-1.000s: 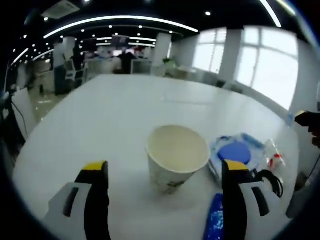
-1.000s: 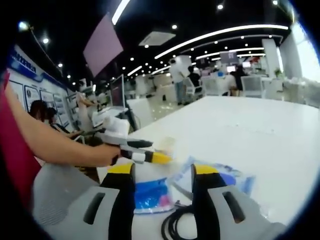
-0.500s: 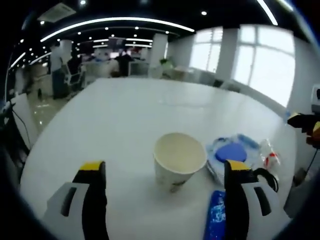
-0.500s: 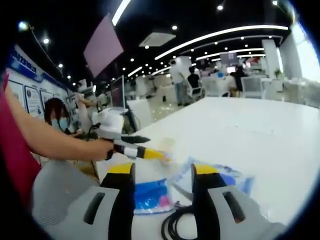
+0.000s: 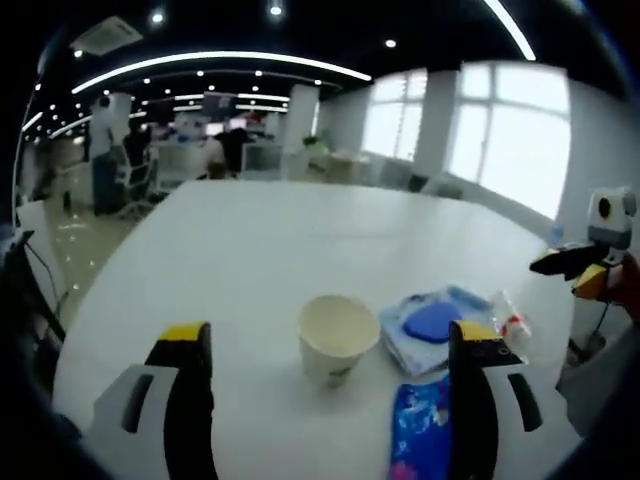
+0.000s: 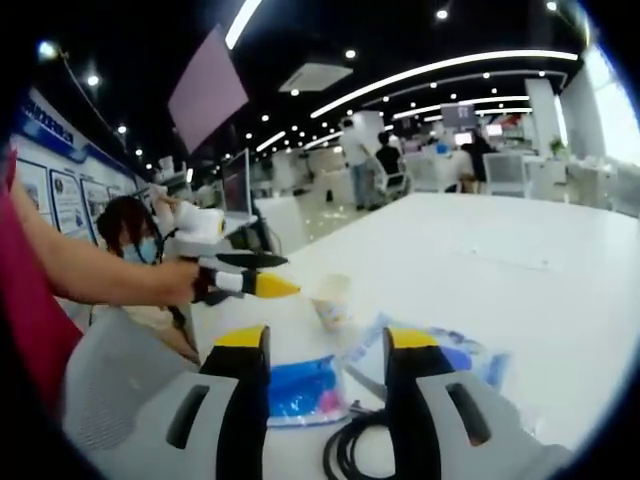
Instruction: Arrange the tabletop items into an orderly group along one side of the table until the central work area is clear of visible clutter.
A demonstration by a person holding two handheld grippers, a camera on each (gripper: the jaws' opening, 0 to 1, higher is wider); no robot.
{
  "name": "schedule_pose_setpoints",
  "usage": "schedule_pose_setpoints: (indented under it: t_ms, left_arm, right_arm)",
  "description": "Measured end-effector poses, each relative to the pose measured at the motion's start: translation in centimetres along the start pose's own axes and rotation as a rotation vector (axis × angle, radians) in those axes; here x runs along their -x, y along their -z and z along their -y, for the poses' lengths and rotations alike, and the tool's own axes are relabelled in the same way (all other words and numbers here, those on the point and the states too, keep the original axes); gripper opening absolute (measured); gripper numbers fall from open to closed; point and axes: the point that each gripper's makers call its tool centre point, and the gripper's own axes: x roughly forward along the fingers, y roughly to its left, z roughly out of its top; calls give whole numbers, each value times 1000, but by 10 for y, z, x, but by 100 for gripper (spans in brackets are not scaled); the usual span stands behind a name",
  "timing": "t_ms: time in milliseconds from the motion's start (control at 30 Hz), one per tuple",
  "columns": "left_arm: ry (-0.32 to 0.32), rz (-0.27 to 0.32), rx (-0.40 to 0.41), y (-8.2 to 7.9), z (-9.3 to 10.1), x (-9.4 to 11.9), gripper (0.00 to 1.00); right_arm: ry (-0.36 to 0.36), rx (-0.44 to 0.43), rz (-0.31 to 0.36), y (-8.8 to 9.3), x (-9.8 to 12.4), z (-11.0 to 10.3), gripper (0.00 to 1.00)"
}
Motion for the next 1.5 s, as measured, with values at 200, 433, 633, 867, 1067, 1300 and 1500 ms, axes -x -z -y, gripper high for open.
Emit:
schedule_pose_setpoints:
  t_ms: [200,433,633,867,1067,1300,1500]
  left_arm:
    - [74,14,-2,-8,24,19,95]
    - [161,27,-3,-14,55,36,94]
    - [213,25,-10,-17,77,45,94]
    - [256,29,-43,-19,98,52,93]
    - [282,37,-71,-20,113,60,92]
    - [298,37,-90,-15,125,71,92]
    - [308,47,-93,-13,134,76,92]
  right_arm:
    - [2,3,-2,0,0,0,50]
    - [-6,12,-15,1,1,-2,56]
    - [-11,29,-37,3,6,-3,66]
    - [-26,51,-70,12,16,-6,85]
    - [-28,63,-57,9,28,-7,91]
    - [-17,101,-65,9,48,-3,94]
    - [6,120,-80,12,61,4,95]
